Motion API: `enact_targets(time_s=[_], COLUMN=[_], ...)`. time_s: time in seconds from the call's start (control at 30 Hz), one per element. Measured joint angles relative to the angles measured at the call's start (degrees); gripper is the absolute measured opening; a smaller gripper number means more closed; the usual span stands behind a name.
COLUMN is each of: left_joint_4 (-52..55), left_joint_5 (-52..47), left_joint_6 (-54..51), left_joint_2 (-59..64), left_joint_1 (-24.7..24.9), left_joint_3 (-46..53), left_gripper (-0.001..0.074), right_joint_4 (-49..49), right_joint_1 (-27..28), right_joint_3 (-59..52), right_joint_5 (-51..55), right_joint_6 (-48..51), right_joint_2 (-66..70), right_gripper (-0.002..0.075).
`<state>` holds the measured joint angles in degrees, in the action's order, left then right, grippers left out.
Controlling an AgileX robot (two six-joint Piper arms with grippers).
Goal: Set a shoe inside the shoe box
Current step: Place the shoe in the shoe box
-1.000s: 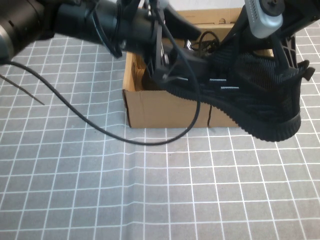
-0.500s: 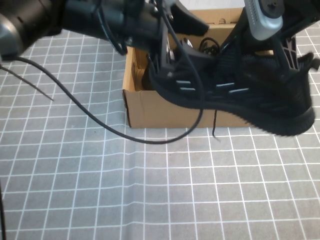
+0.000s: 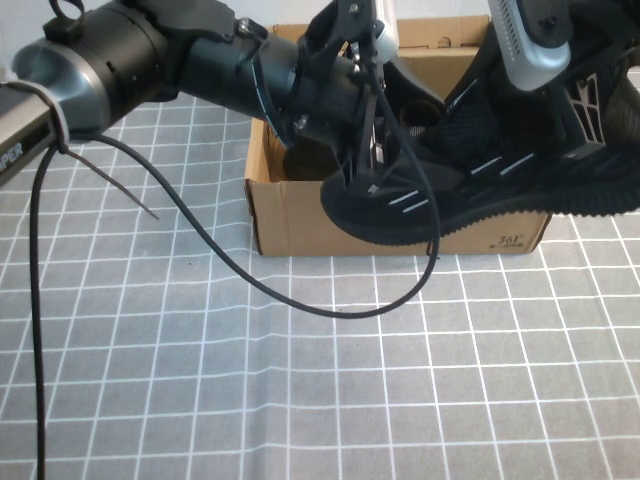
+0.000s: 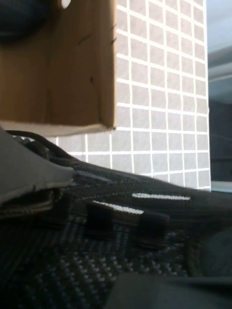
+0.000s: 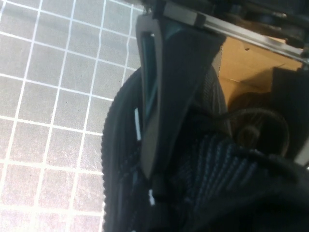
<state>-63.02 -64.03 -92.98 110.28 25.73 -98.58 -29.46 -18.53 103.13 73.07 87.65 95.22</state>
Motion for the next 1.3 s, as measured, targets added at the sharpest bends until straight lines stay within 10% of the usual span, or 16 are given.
enact_targets(time_s=[0.43, 0.83, 0.97, 1.3], left_joint_4=[0.73, 0.13, 0.01, 2.69], left_joint_5=[0.05, 2.21, 2.36, 6.49], left_joint_6=[3.46, 4.25, 4.25, 4.27], left_joint_2=[0.11, 0.11, 0.11, 0.72], left_joint_1=[0.00, 0.30, 0.30, 0.30], left_joint_3=[0.00, 0.00, 0.00, 0.00], left_gripper=[0.0538, 0.0088, 0.0047, 0.0035], right_joint_4=[-0.23, 0.16, 0.16, 4.98], right_joint_1=[0.00, 0.09, 0.22, 0.22], right_joint_3=[0.00, 0.00, 0.00, 0.00], right_joint_5=[-0.42, -1.01, -1.01, -1.13], right_joint_6=[0.00, 0.00, -5.03, -20.34], right_joint_2=[0.00, 0.40, 0.40, -1.79], right_gripper=[-0.0006, -0.0006, 0.0003, 0.0309])
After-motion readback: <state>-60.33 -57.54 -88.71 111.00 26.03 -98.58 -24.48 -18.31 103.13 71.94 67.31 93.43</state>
